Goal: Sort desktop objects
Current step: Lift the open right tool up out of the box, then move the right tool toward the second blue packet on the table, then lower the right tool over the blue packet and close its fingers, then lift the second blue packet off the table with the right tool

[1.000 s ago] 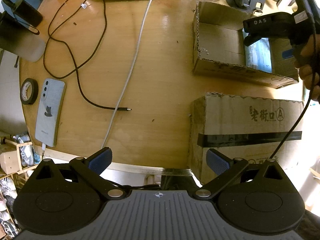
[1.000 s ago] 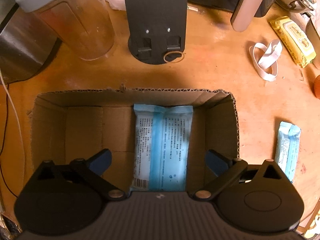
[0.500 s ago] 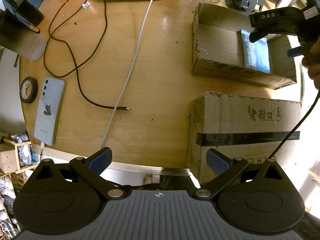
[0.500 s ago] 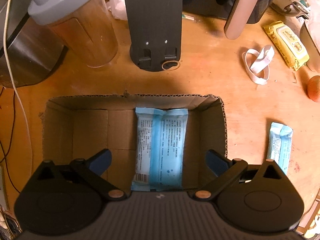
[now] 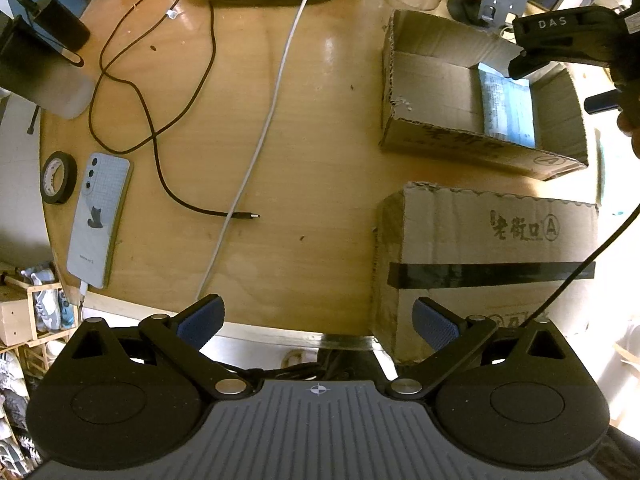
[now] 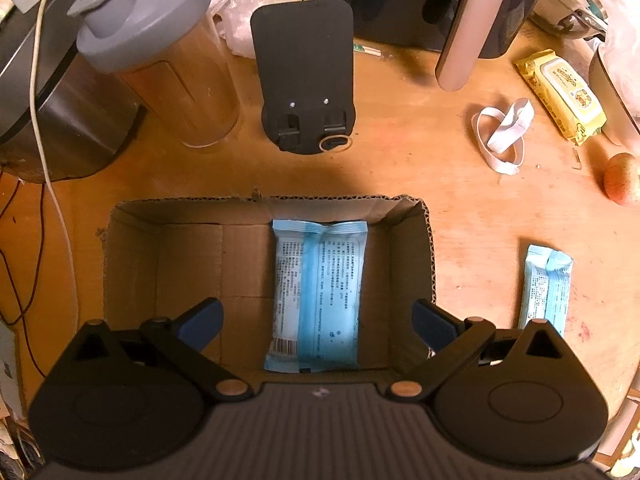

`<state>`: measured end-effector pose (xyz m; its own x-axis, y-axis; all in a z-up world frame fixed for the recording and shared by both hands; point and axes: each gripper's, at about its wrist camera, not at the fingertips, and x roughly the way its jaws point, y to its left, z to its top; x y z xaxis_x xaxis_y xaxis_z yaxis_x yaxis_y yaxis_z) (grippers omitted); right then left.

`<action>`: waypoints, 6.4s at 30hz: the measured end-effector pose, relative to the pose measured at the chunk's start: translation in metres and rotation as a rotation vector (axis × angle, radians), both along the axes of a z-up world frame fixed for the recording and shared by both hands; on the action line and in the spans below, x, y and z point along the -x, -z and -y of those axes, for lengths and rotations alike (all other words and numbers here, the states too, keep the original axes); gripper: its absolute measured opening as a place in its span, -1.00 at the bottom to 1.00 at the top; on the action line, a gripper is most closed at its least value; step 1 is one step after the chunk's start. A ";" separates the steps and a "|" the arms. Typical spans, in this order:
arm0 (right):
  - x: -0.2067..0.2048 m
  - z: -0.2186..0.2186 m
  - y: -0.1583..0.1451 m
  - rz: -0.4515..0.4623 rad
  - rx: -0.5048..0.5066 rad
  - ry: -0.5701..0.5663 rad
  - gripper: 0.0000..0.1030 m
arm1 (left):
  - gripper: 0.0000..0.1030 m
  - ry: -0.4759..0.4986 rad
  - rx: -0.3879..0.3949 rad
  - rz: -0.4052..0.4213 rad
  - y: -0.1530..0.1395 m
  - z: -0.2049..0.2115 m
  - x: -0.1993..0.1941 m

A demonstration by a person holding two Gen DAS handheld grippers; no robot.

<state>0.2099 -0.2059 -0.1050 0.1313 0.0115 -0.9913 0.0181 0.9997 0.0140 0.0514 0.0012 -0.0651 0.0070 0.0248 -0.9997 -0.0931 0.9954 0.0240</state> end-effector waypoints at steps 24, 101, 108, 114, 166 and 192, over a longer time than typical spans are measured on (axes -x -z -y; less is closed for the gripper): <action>-0.008 0.015 0.005 -0.051 -0.013 0.019 1.00 | 1.00 0.003 -0.006 -0.010 0.000 0.010 -0.002; 0.015 0.211 0.009 -0.044 0.017 0.187 1.00 | 1.00 0.082 -0.055 -0.020 -0.006 0.094 -0.010; 0.019 0.223 0.010 -0.046 0.018 0.199 1.00 | 1.00 0.087 -0.057 -0.022 -0.006 0.100 -0.009; 0.022 0.229 0.011 -0.046 0.013 0.205 1.00 | 1.00 0.091 -0.058 -0.022 -0.006 0.104 -0.007; 0.026 0.240 0.104 -0.067 0.006 0.217 1.00 | 1.00 0.062 -0.082 -0.047 -0.003 0.103 -0.004; 0.031 0.243 0.088 -0.053 0.014 0.224 0.24 | 1.00 0.067 -0.057 -0.034 -0.004 0.103 0.002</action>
<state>0.1787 -0.4491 -0.1928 0.0767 -0.0256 -0.9967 0.2400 0.9707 -0.0064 0.0493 -0.1019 -0.0610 -0.0233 0.0824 -0.9963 -0.0242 0.9963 0.0829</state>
